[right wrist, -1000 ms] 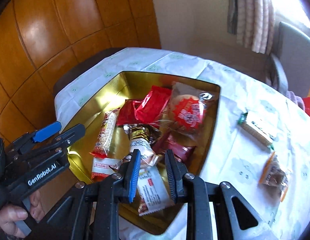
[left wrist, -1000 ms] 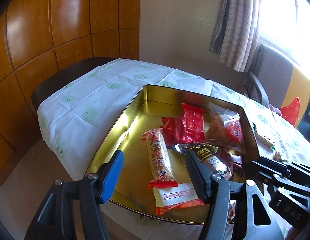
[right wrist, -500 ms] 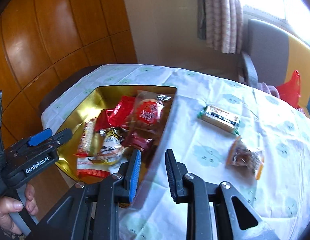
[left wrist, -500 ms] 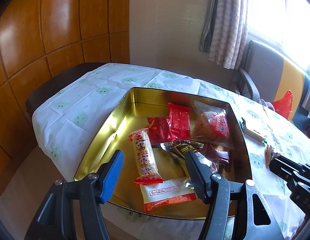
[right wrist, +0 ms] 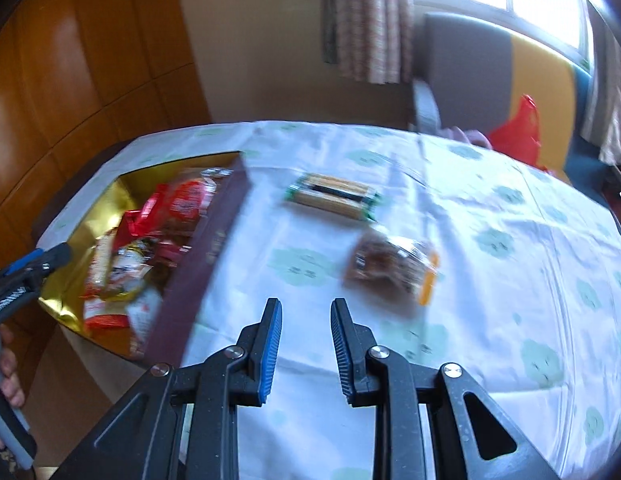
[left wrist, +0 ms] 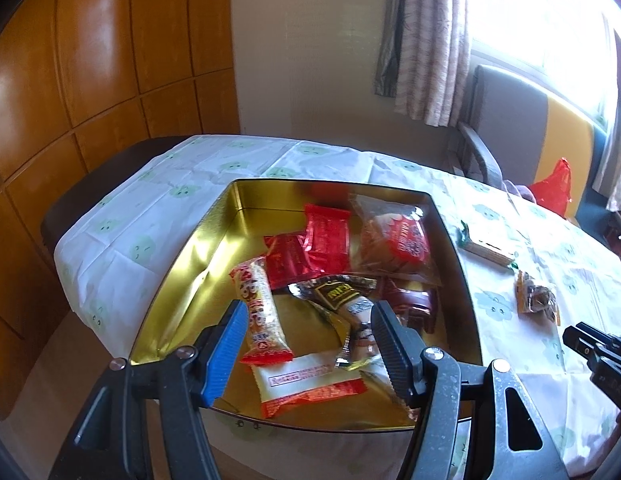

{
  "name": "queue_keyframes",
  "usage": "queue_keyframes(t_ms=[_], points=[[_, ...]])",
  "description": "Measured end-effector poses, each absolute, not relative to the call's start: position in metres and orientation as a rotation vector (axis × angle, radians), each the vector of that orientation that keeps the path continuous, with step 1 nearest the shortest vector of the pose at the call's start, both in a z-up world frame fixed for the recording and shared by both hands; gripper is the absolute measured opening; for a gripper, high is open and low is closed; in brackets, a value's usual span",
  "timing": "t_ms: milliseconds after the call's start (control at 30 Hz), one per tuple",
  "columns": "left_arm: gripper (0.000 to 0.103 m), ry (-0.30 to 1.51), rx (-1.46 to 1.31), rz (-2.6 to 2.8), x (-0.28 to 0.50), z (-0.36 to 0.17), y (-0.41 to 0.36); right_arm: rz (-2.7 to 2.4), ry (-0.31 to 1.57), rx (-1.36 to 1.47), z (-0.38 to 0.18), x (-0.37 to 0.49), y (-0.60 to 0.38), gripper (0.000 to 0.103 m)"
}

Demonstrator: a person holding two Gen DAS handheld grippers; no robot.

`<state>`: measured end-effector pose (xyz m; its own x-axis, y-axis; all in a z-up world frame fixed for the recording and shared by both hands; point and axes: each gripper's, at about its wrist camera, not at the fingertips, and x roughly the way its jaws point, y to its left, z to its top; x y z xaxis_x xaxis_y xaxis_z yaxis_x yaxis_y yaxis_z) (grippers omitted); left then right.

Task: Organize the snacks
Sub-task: 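Move the right tool back over the remaining snacks, open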

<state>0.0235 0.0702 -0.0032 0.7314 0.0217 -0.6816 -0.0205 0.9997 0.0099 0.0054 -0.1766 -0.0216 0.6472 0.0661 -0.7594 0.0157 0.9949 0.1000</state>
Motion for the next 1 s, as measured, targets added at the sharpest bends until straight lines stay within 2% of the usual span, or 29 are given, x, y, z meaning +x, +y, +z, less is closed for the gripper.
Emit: queue_keyframes(t_ms=[533,1000], points=[[0.065,0.751,0.108,-0.083,0.028,0.005,0.019,-0.135,0.941,0.180,-0.059,-0.017,-0.246,0.026],[0.065,0.762,0.197,-0.207,0.036,0.007,-0.034,-0.200,0.944,0.191,-0.067,-0.024,-0.268,0.026]])
